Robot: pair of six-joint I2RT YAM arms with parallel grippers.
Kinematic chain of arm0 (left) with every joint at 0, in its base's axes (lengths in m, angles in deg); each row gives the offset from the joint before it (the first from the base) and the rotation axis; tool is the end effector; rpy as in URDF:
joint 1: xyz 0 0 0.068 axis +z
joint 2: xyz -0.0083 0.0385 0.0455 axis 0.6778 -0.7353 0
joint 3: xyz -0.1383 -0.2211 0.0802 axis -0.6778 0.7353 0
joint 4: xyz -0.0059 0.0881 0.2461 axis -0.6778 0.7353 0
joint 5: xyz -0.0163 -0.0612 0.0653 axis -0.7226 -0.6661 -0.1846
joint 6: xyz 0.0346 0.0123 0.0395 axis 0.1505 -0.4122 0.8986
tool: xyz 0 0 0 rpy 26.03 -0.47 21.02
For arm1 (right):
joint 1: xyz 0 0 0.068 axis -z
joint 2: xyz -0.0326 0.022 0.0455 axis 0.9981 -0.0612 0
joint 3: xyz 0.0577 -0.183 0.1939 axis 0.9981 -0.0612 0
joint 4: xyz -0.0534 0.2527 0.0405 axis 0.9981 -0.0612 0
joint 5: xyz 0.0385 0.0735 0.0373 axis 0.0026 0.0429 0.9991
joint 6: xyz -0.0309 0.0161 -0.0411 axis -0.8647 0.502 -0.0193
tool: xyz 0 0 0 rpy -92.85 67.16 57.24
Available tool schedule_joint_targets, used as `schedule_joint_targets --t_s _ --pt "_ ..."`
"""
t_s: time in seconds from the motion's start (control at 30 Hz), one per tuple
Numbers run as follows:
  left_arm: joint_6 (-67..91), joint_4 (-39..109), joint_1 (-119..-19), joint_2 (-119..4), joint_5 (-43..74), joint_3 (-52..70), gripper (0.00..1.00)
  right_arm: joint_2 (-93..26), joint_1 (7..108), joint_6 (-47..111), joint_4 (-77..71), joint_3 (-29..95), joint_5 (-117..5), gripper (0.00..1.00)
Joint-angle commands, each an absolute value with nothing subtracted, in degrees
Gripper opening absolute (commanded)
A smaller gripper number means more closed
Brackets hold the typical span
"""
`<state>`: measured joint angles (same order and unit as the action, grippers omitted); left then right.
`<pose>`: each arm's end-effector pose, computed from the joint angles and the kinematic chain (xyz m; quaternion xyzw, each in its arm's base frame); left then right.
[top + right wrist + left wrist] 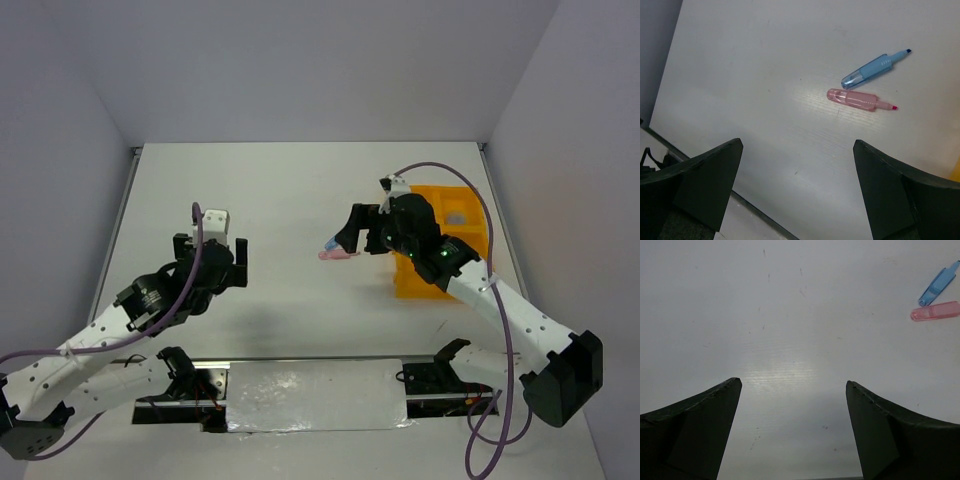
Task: Sort the stationery into containers
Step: Pick up the pen from the center of the board.
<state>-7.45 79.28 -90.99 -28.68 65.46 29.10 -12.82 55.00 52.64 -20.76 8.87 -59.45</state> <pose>0.1217 -0.1012 0.3292 -0.0343 0.8491 -0.0263 0.5265 0.2008 0.1258 0.3156 -0.0465 0.8518 0.2822 0.4388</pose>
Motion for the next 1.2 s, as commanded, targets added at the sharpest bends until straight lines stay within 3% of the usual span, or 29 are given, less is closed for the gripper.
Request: schedule_joint_targets --t_s 0.0,0.9,1.17 --pt "-5.1 76.5 -90.1 -28.0 64.5 28.9 0.99 -14.1 52.5 51.5 -18.9 13.9 -60.5 1.0" --pt "-1.1 71.9 -80.7 -24.6 55.4 30.3 0.99 -16.0 51.5 49.7 -17.4 11.9 -63.3 1.0" --pt "-1.2 72.0 -81.8 -22.0 53.8 31.1 0.99 -13.6 43.1 59.5 -9.5 6.7 -67.8 1.0"
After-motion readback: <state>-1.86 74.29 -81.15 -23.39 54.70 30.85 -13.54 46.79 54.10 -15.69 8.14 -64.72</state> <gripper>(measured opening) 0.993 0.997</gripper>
